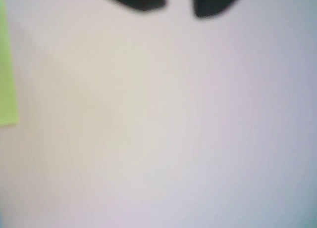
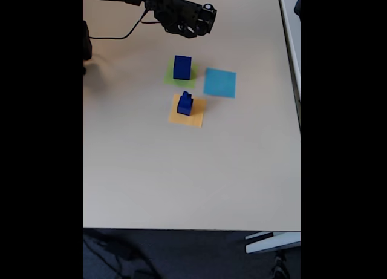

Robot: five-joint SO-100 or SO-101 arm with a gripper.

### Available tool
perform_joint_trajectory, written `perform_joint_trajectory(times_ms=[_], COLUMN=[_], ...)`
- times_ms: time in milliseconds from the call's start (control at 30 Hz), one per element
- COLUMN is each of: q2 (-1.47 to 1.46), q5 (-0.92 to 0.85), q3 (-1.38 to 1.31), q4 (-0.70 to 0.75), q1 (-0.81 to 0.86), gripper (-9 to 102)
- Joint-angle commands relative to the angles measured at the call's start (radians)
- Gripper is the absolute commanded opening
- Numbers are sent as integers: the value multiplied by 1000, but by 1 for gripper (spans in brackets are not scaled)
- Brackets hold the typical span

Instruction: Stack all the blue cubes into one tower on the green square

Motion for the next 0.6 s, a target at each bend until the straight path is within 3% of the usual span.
perform_joint_trajectory(times_ms=[0,200,400,567], q2=[12,-8,-103,-135], q5=[25,-11,-204,-258], q3=[6,-18,-264,-371], q4=[-18,-25,55,115], q1=[-6,12,84,114], gripper=[0,0,2,12])
